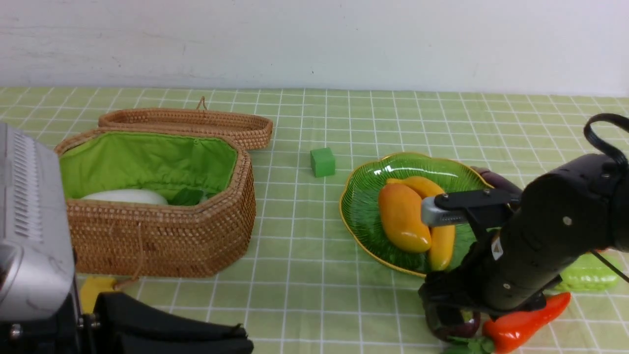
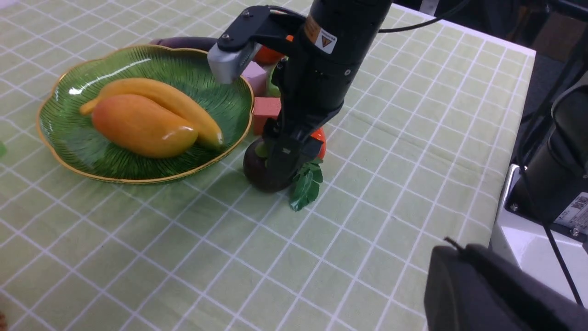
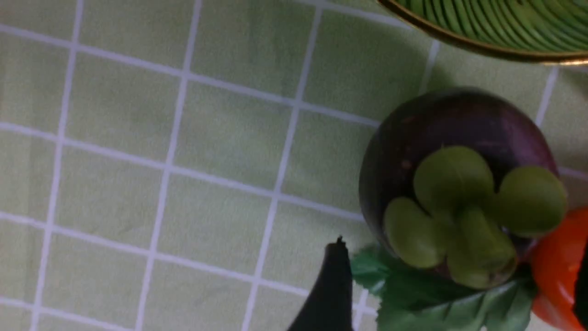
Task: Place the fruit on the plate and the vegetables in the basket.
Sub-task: Use the right arm to grab a mangosteen and put it into the right plate
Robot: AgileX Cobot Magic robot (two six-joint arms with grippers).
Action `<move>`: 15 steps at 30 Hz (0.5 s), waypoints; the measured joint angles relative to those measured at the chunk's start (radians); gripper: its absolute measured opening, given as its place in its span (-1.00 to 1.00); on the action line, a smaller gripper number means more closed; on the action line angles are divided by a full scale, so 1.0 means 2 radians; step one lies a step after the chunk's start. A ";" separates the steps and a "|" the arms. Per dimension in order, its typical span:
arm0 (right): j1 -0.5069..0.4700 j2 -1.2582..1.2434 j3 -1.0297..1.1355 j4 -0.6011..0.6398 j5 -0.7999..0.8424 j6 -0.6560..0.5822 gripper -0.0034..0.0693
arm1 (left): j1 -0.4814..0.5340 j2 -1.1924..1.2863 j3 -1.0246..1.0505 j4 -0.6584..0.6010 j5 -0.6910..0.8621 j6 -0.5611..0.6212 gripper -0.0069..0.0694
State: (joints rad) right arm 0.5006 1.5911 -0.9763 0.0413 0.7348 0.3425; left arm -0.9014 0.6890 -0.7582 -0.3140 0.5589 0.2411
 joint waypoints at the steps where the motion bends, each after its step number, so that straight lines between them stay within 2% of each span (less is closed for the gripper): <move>1: 0.000 0.008 -0.003 -0.005 -0.007 0.005 0.84 | 0.000 0.000 0.000 0.000 0.000 0.000 -0.85; 15: 0.000 0.065 -0.028 -0.021 -0.017 0.015 0.79 | 0.000 0.000 0.000 -0.003 0.006 0.000 -0.85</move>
State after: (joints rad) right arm 0.5006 1.7219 -1.0322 0.0000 0.7002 0.3726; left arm -0.9014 0.6890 -0.7582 -0.3196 0.5705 0.2411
